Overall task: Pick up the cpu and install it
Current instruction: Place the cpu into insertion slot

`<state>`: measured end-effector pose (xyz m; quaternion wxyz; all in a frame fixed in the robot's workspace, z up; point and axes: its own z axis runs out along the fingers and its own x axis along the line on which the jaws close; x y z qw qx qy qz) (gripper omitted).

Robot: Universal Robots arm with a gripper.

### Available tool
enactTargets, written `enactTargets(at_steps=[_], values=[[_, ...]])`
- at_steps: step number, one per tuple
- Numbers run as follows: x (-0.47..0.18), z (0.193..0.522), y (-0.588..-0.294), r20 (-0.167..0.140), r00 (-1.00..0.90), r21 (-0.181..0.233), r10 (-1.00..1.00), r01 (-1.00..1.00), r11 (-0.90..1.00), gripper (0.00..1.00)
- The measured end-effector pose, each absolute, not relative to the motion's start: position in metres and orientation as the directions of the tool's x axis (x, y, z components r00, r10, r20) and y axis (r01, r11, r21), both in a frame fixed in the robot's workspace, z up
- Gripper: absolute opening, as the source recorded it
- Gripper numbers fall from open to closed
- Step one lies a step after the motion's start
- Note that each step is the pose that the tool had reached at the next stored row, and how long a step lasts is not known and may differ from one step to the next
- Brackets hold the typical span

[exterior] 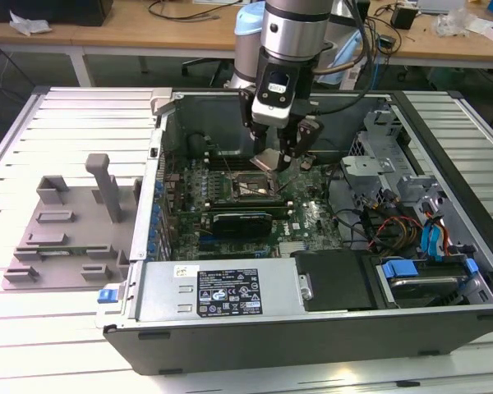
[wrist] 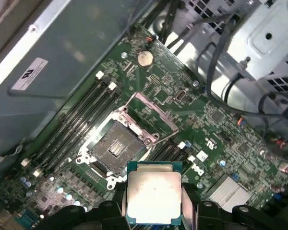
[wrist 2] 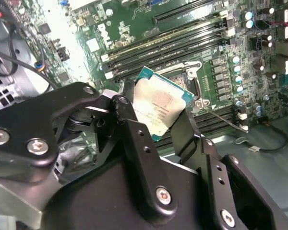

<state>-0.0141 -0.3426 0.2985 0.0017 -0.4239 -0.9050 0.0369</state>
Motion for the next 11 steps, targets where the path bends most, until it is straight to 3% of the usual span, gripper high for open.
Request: enactTargets(at_steps=[11], values=[[-0.0141, 0.2978, -0.3426, -0.037, -0.515, -0.075, 0.857, 0.856, 0.511, 0.55]])
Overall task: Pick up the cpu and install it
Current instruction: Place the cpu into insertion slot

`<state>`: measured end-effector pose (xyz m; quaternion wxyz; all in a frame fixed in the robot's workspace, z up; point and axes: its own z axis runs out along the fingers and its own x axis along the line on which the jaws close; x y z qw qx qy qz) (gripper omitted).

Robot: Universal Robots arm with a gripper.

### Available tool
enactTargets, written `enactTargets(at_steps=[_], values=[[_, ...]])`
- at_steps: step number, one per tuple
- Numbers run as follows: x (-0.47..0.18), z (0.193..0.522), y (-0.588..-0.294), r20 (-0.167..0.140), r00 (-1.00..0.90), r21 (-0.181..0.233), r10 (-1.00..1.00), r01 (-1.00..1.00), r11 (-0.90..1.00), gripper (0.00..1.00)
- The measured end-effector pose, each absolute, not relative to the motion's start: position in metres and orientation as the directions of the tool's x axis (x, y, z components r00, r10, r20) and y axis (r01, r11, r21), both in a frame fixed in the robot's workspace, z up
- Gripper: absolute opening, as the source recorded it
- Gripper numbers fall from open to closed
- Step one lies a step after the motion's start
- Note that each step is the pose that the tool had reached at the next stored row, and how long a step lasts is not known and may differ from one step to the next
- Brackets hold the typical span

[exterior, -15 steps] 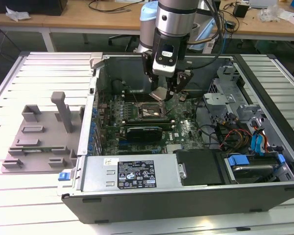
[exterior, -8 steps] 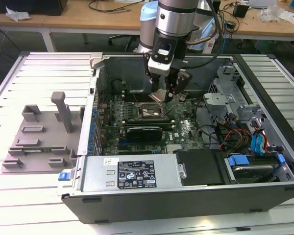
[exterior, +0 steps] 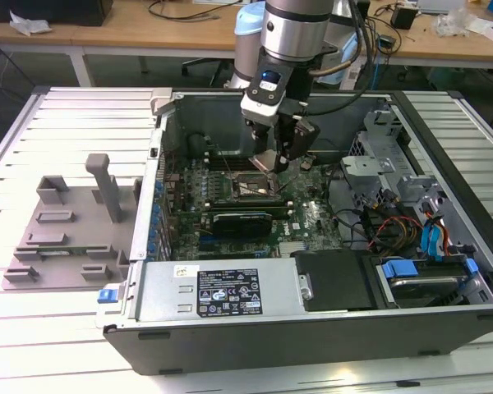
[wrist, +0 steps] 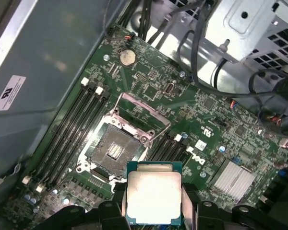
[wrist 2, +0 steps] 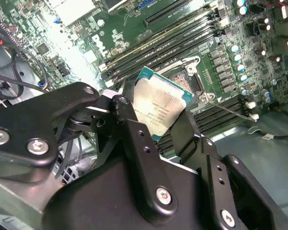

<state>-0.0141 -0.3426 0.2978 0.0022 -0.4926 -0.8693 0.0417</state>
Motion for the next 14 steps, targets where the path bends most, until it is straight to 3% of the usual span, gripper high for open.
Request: enactTargets(at_steps=[14], values=[[-0.0140, 0.2971, -0.3426, -0.040, -0.399, -0.076, 0.916, 0.915, 0.395, 0.55]])
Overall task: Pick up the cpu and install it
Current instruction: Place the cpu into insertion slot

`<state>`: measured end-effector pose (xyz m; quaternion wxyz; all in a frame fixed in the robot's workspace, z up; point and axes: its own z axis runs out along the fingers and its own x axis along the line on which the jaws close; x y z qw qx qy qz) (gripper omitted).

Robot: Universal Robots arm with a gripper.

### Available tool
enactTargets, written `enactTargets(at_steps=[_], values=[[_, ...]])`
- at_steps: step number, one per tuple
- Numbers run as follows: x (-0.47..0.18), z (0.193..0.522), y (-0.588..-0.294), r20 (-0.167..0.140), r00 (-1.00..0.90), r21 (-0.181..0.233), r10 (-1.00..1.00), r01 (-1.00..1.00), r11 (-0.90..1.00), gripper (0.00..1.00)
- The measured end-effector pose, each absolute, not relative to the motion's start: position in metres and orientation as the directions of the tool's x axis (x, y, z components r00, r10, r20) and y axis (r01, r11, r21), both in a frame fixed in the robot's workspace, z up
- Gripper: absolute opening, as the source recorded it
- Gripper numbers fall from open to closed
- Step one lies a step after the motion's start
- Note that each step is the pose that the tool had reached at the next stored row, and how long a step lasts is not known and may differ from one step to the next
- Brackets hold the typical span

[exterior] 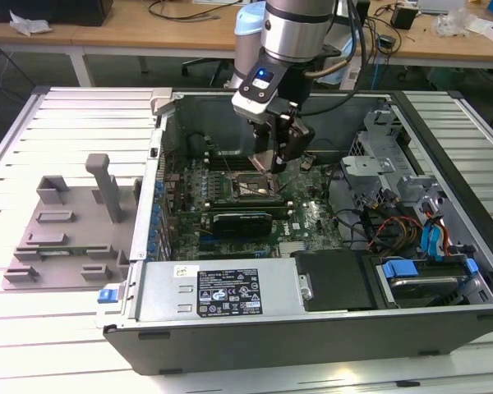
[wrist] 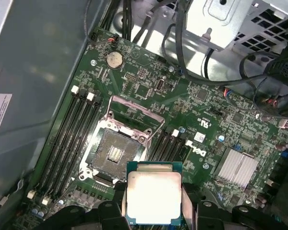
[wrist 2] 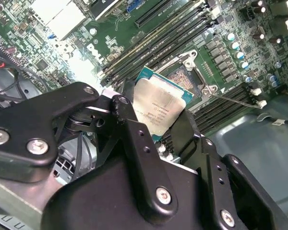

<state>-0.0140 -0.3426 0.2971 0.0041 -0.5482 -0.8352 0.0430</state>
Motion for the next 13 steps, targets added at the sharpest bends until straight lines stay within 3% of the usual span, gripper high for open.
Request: enactTargets(at_steps=[13], values=[[-0.0141, 0.2959, -0.3426, -0.047, -0.241, -0.079, 0.969, 0.968, 0.237, 0.55]])
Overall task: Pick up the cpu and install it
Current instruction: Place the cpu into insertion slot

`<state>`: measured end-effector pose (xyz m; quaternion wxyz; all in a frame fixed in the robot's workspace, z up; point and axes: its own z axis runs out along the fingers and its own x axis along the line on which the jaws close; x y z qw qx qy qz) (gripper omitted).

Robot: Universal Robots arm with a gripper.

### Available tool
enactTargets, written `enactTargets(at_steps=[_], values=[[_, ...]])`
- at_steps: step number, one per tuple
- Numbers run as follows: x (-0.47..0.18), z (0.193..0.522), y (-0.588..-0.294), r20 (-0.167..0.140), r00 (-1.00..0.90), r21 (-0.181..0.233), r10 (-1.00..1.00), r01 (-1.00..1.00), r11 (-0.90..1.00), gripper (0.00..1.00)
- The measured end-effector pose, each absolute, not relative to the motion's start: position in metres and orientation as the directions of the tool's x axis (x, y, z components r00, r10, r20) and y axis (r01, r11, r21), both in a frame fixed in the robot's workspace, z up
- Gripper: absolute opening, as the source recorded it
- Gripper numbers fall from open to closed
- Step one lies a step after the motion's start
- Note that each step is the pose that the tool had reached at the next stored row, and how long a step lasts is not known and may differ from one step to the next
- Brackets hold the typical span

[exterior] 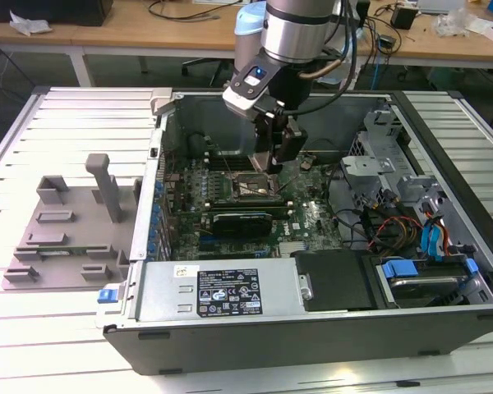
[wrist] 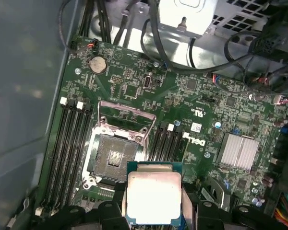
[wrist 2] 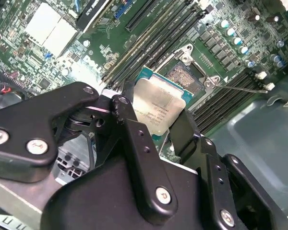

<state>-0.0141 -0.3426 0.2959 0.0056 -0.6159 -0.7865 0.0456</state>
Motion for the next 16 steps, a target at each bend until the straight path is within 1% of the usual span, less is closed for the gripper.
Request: enactTargets(at_steps=[7, 13, 14, 15, 16], values=[[-0.0140, 0.2955, -0.3426, -0.049, -0.182, -0.079, 0.982, 0.981, 0.178, 0.55], [-0.0140, 0.2950, -0.3426, -0.050, -0.092, -0.079, 0.995, 0.993, 0.087, 0.55], [-0.0140, 0.2950, -0.3427, -0.047, -0.080, -0.079, 0.996, 0.994, 0.077, 0.55], [-0.0140, 0.2950, -0.3427, -0.034, -0.076, -0.078, 0.997, 0.994, 0.073, 0.55], [-0.0140, 0.2949, -0.3426, -0.015, -0.068, -0.077, 0.998, 0.995, 0.066, 0.55]])
